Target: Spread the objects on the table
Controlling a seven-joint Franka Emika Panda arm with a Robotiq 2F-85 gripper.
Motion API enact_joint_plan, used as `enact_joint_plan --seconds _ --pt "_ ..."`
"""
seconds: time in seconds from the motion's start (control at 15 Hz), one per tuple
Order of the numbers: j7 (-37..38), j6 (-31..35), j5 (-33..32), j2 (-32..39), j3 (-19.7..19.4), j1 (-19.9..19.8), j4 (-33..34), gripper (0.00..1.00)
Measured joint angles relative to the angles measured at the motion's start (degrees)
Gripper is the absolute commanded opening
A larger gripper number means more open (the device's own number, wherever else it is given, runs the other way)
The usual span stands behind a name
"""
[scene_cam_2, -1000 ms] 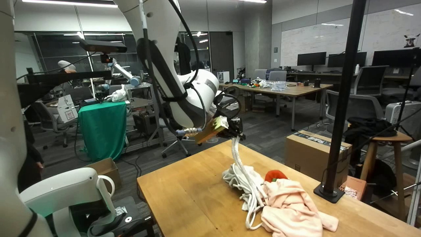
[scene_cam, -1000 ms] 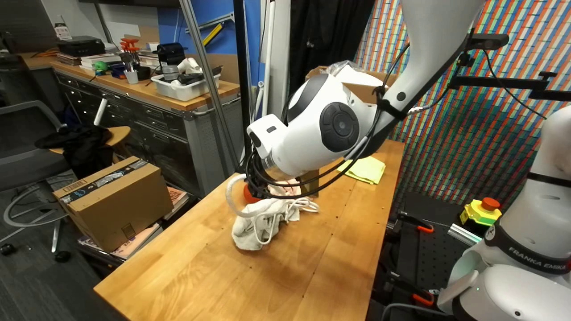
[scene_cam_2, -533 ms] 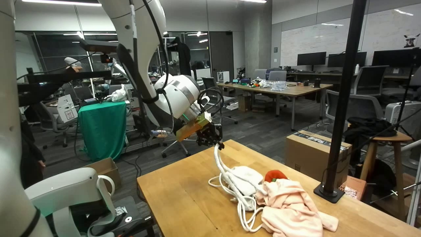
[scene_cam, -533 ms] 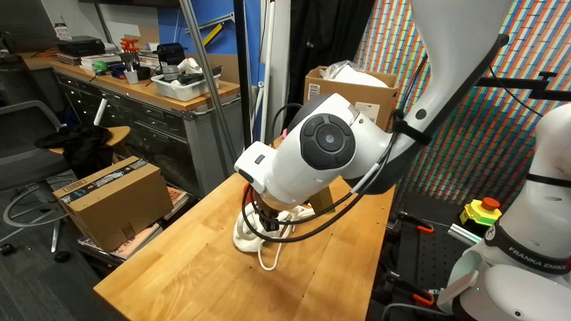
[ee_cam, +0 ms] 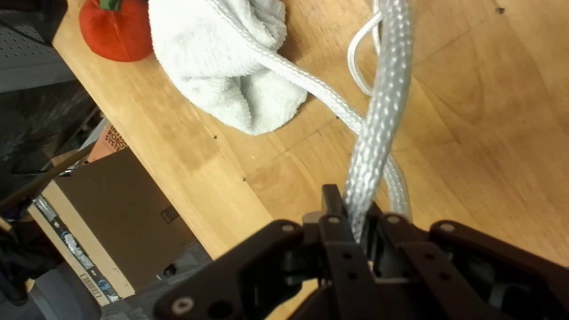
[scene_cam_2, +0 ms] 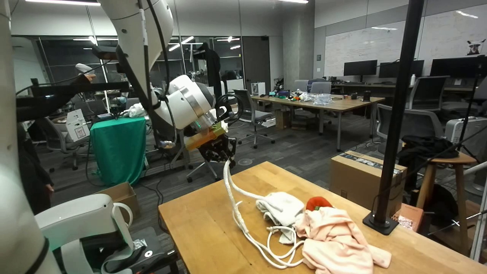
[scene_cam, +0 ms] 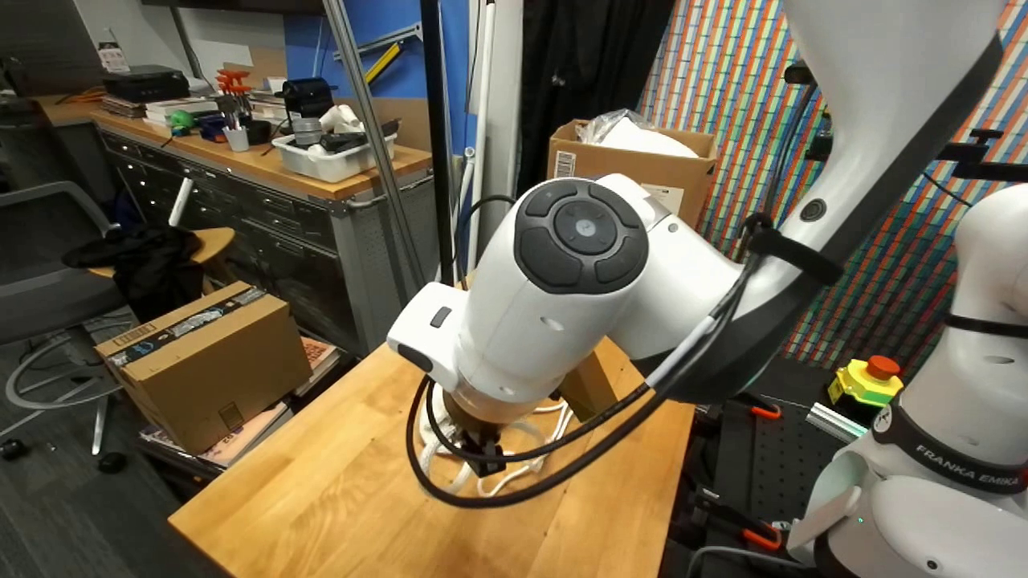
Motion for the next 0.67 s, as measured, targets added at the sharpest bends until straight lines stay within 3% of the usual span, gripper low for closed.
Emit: enact_joint_plan --seconds 0.33,0.67 --pt "-6.47 -2.33 7.36 -0.28 0.58 3.25 0.34 0.04" --pt "-6.8 -3.97 7.6 1.67 0.31 4.65 0.86 0.04"
